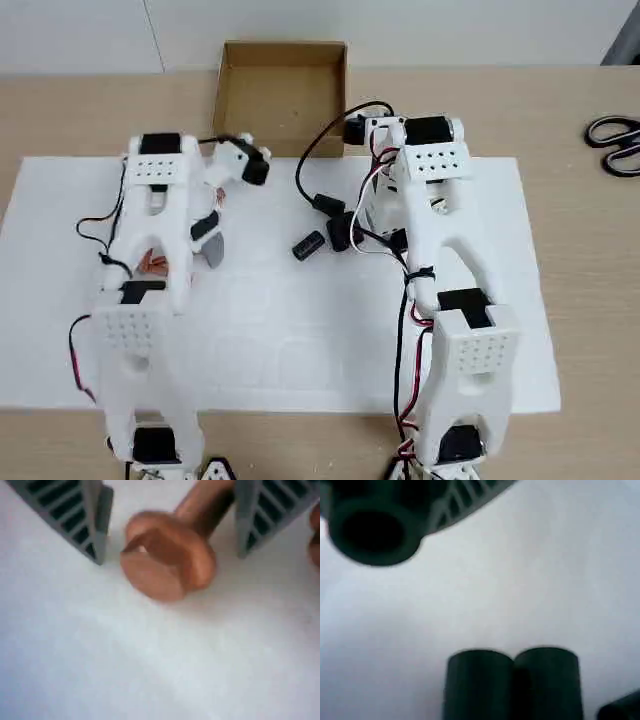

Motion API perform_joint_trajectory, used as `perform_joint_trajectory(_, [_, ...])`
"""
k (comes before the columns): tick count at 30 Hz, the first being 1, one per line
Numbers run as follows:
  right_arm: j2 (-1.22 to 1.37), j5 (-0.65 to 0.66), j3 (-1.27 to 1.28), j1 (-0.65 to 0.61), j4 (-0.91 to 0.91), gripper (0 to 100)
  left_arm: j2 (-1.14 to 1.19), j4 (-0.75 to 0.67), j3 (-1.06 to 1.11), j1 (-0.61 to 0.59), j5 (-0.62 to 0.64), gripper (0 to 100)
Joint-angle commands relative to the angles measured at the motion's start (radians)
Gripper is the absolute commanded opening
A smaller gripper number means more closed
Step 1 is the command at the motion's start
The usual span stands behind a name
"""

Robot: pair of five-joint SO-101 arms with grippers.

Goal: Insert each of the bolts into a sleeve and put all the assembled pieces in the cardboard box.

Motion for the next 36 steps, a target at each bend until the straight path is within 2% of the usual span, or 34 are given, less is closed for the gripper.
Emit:
perform_joint_trajectory(1, [-0.07, 0.002, -0.003, 0.007, 0.016, 0.4, 0.026, -0.009, -0.061, -0.003, 0.002, 17])
perform_joint_trajectory(6, [-0.07, 0.002, -0.003, 0.007, 0.016, 0.4, 0.049, -0.008, -0.071, -0.003, 0.003, 16])
perform_joint_trajectory(13, [-0.068, 0.002, -0.003, 0.007, 0.016, 0.4, 0.054, 0.006, -0.071, 0.003, 0.003, 4])
perform_joint_trajectory(21, [-0.068, 0.002, -0.003, 0.007, 0.016, 0.4, 0.048, 0.028, -0.071, 0.014, 0.005, 3])
perform_joint_trajectory(36, [-0.068, 0.002, -0.003, 0.007, 0.016, 0.4, 0.048, 0.051, -0.213, 0.106, 0.121, 0])
